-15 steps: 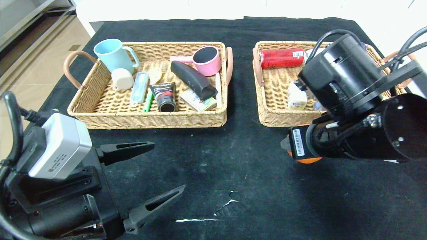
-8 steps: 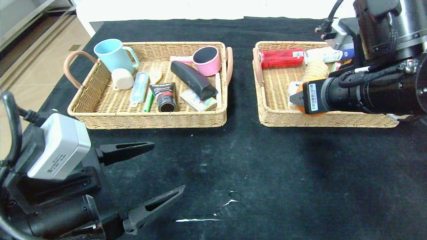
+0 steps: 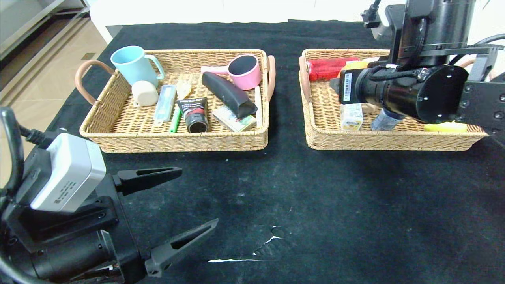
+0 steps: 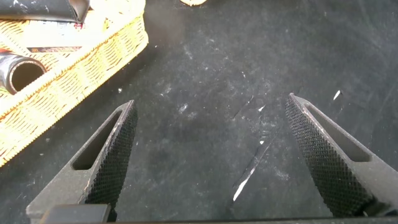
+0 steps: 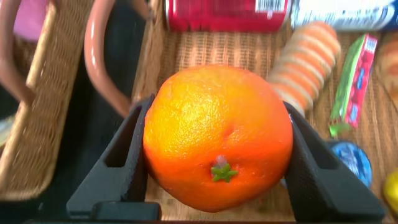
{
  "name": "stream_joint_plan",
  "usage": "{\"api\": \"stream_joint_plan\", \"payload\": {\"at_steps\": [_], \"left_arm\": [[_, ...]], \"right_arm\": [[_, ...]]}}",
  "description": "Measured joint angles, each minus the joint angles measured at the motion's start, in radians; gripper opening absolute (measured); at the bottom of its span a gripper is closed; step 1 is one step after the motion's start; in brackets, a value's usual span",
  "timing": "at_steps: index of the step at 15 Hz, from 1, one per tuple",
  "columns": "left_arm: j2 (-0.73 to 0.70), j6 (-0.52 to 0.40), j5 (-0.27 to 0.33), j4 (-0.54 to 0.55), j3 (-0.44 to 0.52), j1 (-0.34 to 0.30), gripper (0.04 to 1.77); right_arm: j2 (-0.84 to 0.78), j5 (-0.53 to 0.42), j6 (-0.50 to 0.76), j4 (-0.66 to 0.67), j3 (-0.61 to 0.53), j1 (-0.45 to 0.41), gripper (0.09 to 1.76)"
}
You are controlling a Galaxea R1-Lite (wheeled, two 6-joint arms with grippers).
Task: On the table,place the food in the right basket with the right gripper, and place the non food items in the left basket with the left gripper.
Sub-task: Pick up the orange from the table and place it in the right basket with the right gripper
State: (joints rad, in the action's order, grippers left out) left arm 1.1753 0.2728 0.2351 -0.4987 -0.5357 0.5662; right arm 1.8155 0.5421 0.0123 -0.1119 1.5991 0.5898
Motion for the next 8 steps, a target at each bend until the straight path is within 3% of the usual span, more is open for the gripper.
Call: {"api": "stream_joint_plan", "payload": {"at_steps": [4, 8], "left_arm": [[0.003, 0.001, 0.000, 0.000, 0.000, 0.000, 1.72], [0.006, 0.002, 0.000, 0.001, 0.000, 0.001, 1.72]], "right_arm": [[0.067, -0.003, -0.073, -0.201, -0.025, -0.021, 1.24], [0.115, -0.005, -0.077, -0.240, -0.029, -0.036, 1.24]]}}
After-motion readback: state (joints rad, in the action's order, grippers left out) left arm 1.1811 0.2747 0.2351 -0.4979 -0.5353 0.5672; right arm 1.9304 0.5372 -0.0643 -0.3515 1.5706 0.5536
